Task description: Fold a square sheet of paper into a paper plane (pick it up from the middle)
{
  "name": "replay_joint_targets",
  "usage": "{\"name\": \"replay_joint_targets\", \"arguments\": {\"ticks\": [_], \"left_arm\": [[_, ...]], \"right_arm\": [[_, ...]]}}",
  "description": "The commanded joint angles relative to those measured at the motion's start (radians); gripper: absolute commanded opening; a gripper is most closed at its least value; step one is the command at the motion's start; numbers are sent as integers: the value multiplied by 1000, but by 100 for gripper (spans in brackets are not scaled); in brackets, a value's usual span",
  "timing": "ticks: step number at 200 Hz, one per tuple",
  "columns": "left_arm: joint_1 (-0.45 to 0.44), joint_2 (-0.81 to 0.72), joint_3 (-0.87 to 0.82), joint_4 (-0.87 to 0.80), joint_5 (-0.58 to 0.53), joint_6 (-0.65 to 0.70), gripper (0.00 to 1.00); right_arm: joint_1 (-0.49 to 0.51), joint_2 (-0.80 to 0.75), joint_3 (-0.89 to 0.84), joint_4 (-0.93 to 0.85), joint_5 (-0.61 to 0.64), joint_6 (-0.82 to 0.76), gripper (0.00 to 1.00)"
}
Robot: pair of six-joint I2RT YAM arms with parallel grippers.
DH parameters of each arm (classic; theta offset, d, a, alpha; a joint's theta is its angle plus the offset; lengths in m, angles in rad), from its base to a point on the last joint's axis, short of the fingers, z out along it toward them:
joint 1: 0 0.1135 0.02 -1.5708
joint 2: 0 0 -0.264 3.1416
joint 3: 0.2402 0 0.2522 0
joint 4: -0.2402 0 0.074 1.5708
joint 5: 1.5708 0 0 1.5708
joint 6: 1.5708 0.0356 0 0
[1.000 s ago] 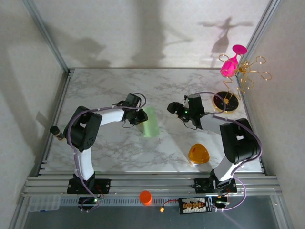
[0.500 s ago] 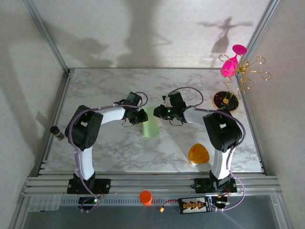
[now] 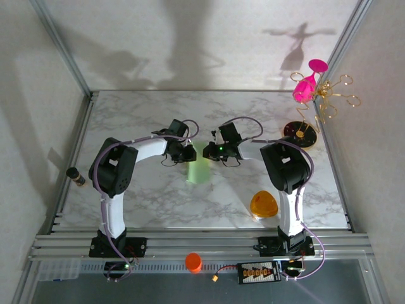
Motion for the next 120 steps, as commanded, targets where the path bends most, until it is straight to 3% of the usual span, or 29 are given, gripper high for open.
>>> {"name": "replay_joint_targets", "arguments": {"ticks": [1,18,39,59,120], "left_arm": [[2,45,11,-17,-21,11,22],[2,16,7,-17,-37,-34,28],[0,-69,-33,-16,-115,-147,47],[-5,-165,-122,36,-134,-224,55],[-1,-144,-204,121,-73,-235,64]], "right_arm": [[8,39,44,-71,14,-26,8],[10,43,44,-104,68,-8,8],[10,33,22,-107,118,52,8],[10,21,-5,-84,132,101,8],[10,16,-15,-66,123,140,9]]}}
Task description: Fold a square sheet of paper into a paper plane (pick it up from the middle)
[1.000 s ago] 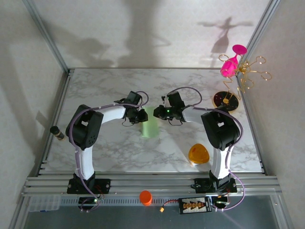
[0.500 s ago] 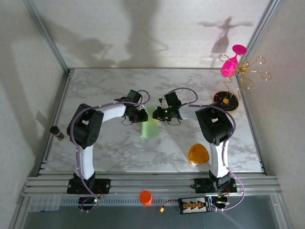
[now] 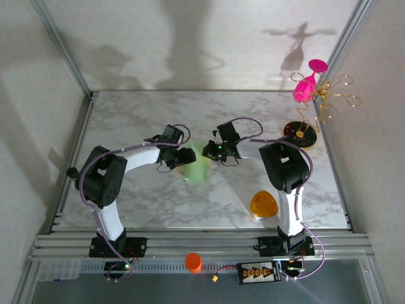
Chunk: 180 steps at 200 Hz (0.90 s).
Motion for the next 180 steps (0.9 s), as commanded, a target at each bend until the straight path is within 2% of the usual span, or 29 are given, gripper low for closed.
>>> {"name": "replay_joint_targets", "arguments": {"ticks": [1,30,78,117,138,180], "left_arm": [[5,25,-13,40,8,-18,64],[13,44,-3,31,3,0,56],[11,68,-3,45,30,-42,45],[-11,95,26,-13,-49,-83,45],[-21,110,29,-26,-79,-109,48],[-50,150,46,-74,-143,-112,52]], "right_arm": [[4,8,-35,-44,72,22,9],[3,4,-42,-28,54,26,10],[-1,-32,-28,21,16,44,21],[-17,-107,-52,114,-3,78,33],[-35,-166,-105,178,10,96,39],[-69,-220,-180,184,76,95,44]]}}
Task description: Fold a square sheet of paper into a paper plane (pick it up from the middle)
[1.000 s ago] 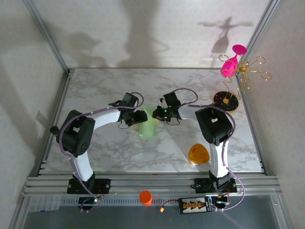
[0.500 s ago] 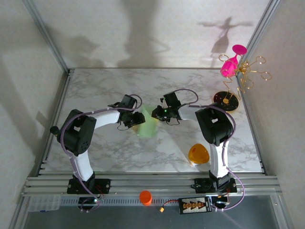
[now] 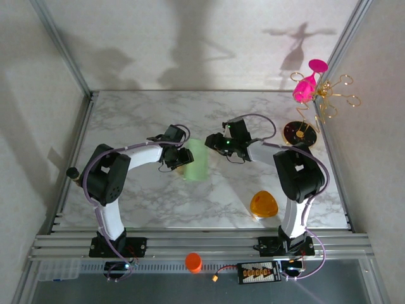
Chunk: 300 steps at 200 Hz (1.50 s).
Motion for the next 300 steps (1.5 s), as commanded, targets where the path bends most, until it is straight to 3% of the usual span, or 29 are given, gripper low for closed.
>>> {"name": "replay_joint_targets", "arguments": {"ticks": [1,69,160,207,272,300], "left_arm": [[-33,101,-5,-14,-67,-14,52],[-67,157,-17,-38,-99,-16,57],[-84,207,-18,-48,-115,-8,60],[-92,224,-18,-49,-116,1,61],[-94,247,-22,-44,-105,24,62],[-95,255,-25,-46,-107,31,62]], "right_arm": [[-18,-28,-42,23,45,9,44],[-25,-35,-55,-12,82,-16,52],[-24,-22,-51,-5,49,-25,50],[-7,6,-41,5,1,-46,43],[38,69,14,-20,-76,-80,24],[45,87,28,-36,-78,-85,22]]}}
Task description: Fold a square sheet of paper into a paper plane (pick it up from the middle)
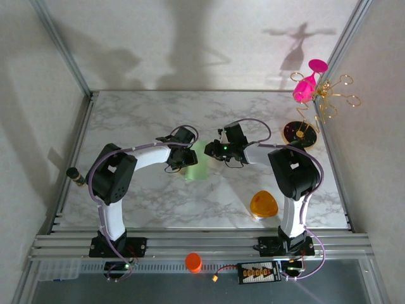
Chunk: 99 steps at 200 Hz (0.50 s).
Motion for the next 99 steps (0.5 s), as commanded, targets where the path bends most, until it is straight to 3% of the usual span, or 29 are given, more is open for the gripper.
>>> {"name": "replay_joint_targets", "arguments": {"ticks": [1,99], "left_arm": [[-18,199,-80,16,53,20,62],[-19,220,-83,27,59,13,62]], "right_arm": [[10,24,32,-23,-26,-22,22],[26,71,75,-81,-31,-46,17]]}}
